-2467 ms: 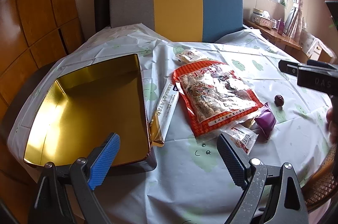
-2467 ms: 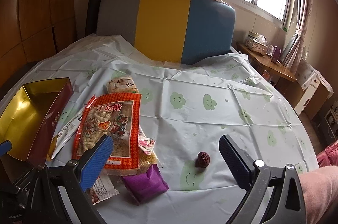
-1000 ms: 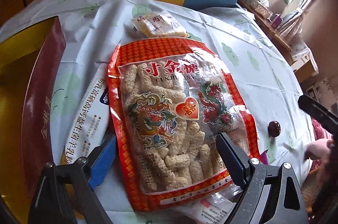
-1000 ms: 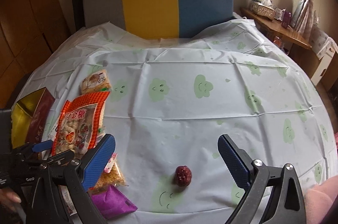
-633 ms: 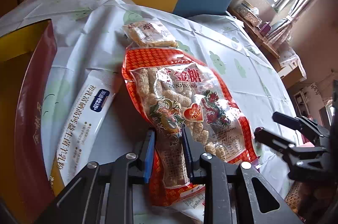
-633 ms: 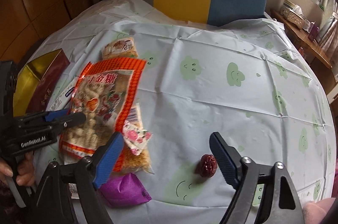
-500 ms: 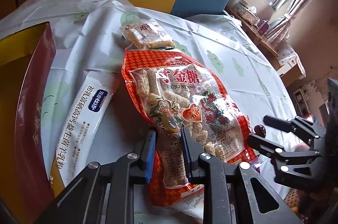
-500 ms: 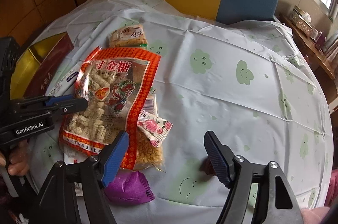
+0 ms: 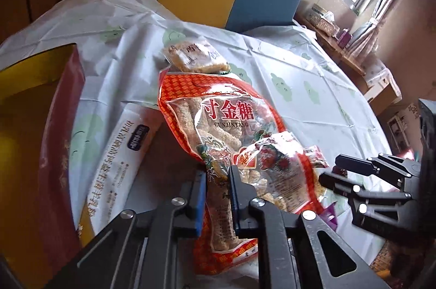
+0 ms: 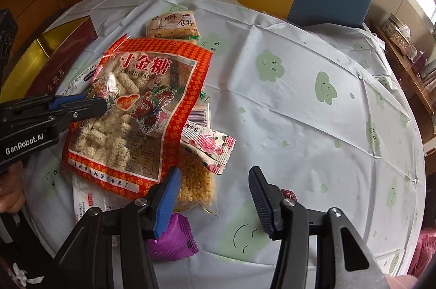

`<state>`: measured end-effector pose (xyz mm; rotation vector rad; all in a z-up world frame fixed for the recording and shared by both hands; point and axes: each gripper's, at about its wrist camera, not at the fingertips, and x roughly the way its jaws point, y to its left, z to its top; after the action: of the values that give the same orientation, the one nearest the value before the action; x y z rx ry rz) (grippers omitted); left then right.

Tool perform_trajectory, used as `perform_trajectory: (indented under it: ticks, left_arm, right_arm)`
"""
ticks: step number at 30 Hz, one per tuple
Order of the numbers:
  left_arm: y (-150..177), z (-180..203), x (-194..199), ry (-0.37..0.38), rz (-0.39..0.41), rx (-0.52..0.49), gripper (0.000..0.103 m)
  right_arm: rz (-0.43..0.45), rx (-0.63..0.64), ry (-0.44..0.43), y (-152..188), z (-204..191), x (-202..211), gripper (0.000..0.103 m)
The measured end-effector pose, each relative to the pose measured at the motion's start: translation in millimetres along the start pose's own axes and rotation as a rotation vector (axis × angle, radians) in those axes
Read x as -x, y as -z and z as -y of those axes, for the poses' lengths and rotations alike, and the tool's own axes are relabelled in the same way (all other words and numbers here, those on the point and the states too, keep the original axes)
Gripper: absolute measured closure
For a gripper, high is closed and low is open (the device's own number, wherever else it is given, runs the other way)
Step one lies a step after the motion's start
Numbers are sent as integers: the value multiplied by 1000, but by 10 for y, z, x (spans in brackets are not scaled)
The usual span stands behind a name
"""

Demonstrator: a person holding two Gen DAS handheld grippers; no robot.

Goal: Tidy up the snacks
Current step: 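Reach the left gripper to the orange-red snack bag and grasp it, then lift the orange bag into the gold tray with the left gripper while the right gripper grasps the red date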

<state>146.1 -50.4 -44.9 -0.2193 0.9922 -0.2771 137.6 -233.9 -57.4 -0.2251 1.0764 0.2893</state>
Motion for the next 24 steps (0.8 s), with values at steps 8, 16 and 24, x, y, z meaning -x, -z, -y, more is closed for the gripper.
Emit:
perform_trajectory:
  ticks: [8, 16, 24]
  left_arm:
    - [-186, -197, 641, -7, 141, 9, 91]
    - [-266, -732, 1368, -88, 261, 59, 91]
    - [-98, -1504, 1503, -300, 243, 135, 91]
  right_arm:
    - [135, -291, 7, -40, 568, 293, 66]
    - [158, -744, -29, 261, 1411, 382, 66]
    - [3, -691, -96, 247, 1232, 66, 66]
